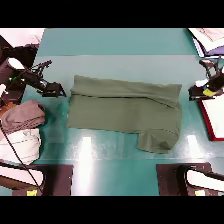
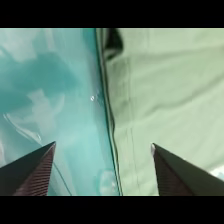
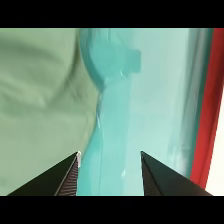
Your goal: Fold the shirts.
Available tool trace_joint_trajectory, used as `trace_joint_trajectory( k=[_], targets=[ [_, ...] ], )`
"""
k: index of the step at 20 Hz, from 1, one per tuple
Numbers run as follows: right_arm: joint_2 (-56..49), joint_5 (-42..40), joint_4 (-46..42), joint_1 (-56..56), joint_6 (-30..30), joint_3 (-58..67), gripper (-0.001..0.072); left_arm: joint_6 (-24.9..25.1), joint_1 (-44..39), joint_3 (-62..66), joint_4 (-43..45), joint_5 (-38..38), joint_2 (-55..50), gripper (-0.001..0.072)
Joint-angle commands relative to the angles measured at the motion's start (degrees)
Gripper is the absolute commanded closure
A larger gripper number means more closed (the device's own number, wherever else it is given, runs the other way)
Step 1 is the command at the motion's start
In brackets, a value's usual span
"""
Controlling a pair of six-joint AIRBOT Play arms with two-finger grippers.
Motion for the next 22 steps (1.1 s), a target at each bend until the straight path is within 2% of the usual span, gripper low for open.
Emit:
trace_joint_trajectory(
  k=[1,6,7,8,9,12,15,18,22],
  targets=[
    [6.32,-0.09,3.19,-2.51,-1.44,-8.28,0.0281,-0.7,1.14,-0.48,-0.59,-5.73,0.59,0.0001],
    [14.58,-0.7,19.71,-7.39,-5.57,-16.9,0.0284,-0.2,1.14,-13.25,-6.73,-6.97,0.59,0.0001],
    [15.5,-0.7,21.05,-8.0,-5.66,-17.4,0.035,-0.17,1.14,-15.45,-6.82,-6.58,0.59,0.0064],
    [16.11,-0.57,21.4,-8.31,-5.66,-17.46,0.0418,0.42,1.14,-17.42,-6.8,-6.34,0.66,0.0248],
    [16.63,-0.63,21.22,-8.26,-5.66,-17.4,0.0419,0.94,1.01,-19.37,-6.82,-5.25,1.05,0.0282],
    [16.81,-0.04,21.35,-8.26,-5.64,-15.96,0.0419,0.81,1.03,-23.17,-6.01,-0.07,5.42,0.0282],
    [16.83,0.42,21.33,-8.26,-5.64,-14.21,0.0419,-0.85,1.03,-23.26,-1.64,-0.44,9.25,0.0282],
    [16.81,0.37,21.33,-8.26,-5.64,-14.16,0.0419,-1.9,0.83,-23.58,-1.11,-2.1,9.86,0.0281],
    [16.81,0.61,21.33,-8.26,-5.64,-14.16,0.0419,-2.25,-2.75,-27.06,-0.59,0.92,9.86,0.0281]
  ],
)
